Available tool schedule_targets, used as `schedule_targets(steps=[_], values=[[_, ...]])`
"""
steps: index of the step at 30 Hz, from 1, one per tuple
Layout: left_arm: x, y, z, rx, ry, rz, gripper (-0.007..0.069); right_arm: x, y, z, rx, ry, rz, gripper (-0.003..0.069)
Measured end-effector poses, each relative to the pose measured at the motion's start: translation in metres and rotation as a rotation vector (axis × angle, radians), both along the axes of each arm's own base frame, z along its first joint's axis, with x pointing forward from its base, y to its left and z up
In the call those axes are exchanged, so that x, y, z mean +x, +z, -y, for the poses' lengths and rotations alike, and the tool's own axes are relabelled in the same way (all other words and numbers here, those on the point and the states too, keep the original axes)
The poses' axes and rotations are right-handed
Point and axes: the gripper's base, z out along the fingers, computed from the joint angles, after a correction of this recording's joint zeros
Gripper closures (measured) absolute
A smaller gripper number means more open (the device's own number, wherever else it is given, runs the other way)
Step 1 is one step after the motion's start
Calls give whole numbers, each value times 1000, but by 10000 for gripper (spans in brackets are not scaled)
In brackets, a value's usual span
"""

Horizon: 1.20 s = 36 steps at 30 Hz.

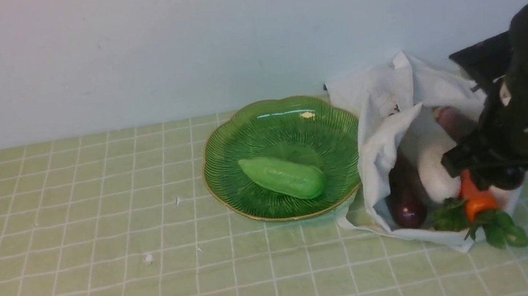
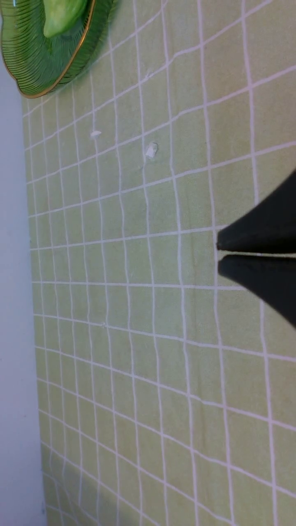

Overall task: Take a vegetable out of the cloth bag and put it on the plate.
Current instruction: Use the right arm to grab an eggplant from the bag, then use the right arm to put the eggplant into the empty plate on the left

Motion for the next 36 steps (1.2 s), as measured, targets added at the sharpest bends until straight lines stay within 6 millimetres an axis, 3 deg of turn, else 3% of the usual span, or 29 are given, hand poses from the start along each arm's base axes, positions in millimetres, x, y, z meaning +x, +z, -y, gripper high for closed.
schedule_targets(steps=[5, 9, 12, 18, 25, 27, 30, 33, 36], values=[[0, 0, 0, 0, 0, 0, 629, -32, 47, 5, 135, -54, 121, 283], [0, 0, 0, 0, 0, 0, 629, -34, 61, -9, 326, 6, 200, 283], [0, 0, 0, 0, 0, 0, 629, -29, 59, -28, 438, 105, 227, 283], [0, 0, 0, 0, 0, 0, 629, 3, 28, -75, 497, 299, 235, 283], [0, 0, 0, 0, 0, 0, 629, 78, -31, -115, 427, 335, 190, 283], [0, 0, 0, 0, 0, 0, 629, 86, -34, -118, 416, 343, 197, 283], [0, 0, 0, 0, 0, 0, 629, 113, -59, -128, 344, 380, 195, 272], [0, 0, 0, 0, 0, 0, 629, 120, -66, -130, 312, 391, 198, 241], [0, 0, 0, 0, 0, 0, 629, 126, -72, -129, 265, 392, 201, 140]])
